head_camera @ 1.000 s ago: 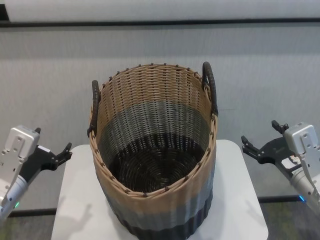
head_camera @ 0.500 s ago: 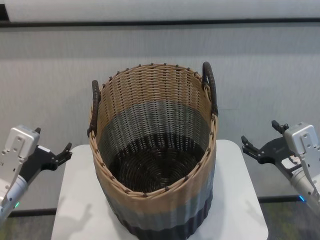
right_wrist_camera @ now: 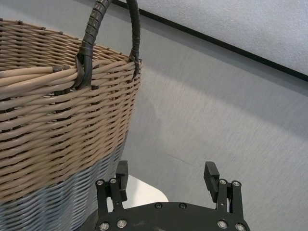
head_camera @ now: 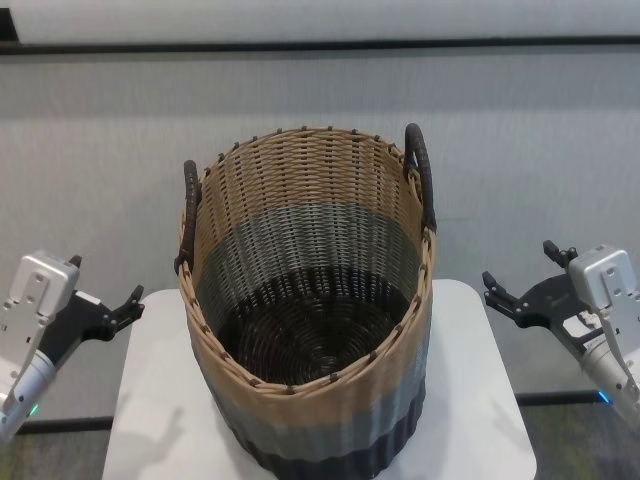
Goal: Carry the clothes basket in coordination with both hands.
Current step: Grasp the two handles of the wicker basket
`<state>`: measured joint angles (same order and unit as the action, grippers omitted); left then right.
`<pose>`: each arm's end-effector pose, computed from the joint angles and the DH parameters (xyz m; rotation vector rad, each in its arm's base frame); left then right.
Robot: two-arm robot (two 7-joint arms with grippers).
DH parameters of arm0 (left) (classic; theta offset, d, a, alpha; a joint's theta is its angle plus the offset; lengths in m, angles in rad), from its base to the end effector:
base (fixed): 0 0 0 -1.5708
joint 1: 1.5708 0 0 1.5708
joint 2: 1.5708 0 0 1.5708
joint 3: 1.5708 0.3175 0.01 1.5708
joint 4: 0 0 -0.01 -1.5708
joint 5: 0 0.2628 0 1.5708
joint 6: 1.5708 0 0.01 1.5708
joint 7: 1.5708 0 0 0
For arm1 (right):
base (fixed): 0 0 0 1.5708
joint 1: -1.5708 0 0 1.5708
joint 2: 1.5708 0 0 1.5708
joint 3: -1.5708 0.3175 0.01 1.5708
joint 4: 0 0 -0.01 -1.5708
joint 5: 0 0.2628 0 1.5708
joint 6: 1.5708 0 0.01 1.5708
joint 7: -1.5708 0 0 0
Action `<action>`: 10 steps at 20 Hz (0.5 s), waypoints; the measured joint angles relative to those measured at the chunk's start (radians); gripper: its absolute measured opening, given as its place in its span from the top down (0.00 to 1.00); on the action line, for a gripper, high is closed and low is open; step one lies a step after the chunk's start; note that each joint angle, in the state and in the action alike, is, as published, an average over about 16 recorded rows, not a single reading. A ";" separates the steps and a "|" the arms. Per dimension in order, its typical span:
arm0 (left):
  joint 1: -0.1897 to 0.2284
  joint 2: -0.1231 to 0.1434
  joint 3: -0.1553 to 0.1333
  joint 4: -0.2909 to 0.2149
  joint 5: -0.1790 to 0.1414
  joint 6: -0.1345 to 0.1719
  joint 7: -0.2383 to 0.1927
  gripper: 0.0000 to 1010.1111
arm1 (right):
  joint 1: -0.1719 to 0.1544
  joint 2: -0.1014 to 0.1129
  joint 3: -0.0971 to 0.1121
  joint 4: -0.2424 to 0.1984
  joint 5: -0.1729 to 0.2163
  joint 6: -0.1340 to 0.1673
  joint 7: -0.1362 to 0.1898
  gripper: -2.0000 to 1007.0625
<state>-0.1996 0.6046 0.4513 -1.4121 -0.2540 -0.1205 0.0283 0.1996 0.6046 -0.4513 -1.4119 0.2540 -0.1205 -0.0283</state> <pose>0.3191 0.1104 -0.3156 0.3042 -0.2851 1.2480 0.3191 -0.1105 -0.3156 -0.3043 -0.2849 -1.2481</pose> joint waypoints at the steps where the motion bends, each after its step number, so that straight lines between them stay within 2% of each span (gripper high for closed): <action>1: 0.000 0.000 0.000 0.000 0.000 0.000 0.000 0.01 | 0.000 0.000 0.000 0.000 0.000 0.000 0.000 0.00; 10: 0.000 0.000 0.000 0.000 0.000 0.000 0.000 0.01 | 0.000 0.000 0.000 0.000 0.000 0.000 0.000 0.00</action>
<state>-0.1996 0.6047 0.4513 -1.4121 -0.2540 -0.1205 0.0283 0.1996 0.6046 -0.4513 -1.4119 0.2539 -0.1205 -0.0283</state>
